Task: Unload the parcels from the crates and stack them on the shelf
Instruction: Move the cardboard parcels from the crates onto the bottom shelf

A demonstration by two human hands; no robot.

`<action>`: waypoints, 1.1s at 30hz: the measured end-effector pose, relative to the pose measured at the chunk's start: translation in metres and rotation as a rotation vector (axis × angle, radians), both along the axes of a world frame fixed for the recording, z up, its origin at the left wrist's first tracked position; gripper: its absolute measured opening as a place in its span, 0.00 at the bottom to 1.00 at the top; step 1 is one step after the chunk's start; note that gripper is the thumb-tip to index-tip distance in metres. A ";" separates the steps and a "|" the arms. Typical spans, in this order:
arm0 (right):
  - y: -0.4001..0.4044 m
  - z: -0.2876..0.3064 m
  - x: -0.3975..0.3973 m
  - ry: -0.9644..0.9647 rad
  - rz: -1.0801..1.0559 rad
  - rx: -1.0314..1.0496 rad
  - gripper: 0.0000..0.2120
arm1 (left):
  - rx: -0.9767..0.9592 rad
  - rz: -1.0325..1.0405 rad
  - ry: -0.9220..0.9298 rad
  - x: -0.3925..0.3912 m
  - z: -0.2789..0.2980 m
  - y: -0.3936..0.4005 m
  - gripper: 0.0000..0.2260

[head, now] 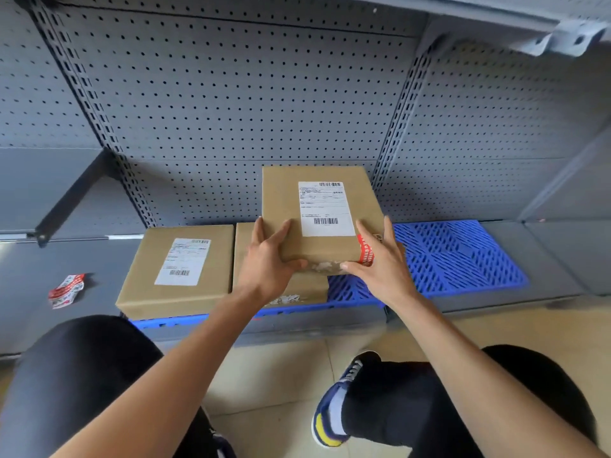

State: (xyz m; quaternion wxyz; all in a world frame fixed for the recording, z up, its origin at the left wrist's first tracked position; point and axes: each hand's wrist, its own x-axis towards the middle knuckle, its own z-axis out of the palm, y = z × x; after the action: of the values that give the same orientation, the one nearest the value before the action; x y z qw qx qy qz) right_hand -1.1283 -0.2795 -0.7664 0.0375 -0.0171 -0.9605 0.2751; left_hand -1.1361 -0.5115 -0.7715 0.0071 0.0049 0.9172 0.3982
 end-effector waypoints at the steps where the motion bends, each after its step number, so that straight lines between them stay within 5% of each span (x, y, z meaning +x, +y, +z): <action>1: 0.009 -0.003 -0.002 0.001 -0.013 0.002 0.42 | 0.002 -0.011 -0.007 -0.004 -0.003 0.010 0.40; 21: 0.168 -0.092 -0.059 -0.113 -0.118 0.002 0.44 | -0.086 -0.193 -0.086 -0.074 -0.089 0.141 0.39; 33: 0.179 -0.157 -0.069 -0.220 -0.056 -0.060 0.44 | -0.408 -0.211 -0.082 -0.083 -0.144 0.147 0.38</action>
State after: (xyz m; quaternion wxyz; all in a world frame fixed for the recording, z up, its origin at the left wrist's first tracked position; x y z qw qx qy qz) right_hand -1.1973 -0.1006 -0.9237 -0.0610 -0.0749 -0.9493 0.2992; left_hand -1.2192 -0.3643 -0.9155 0.0870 0.0829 0.9721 0.2013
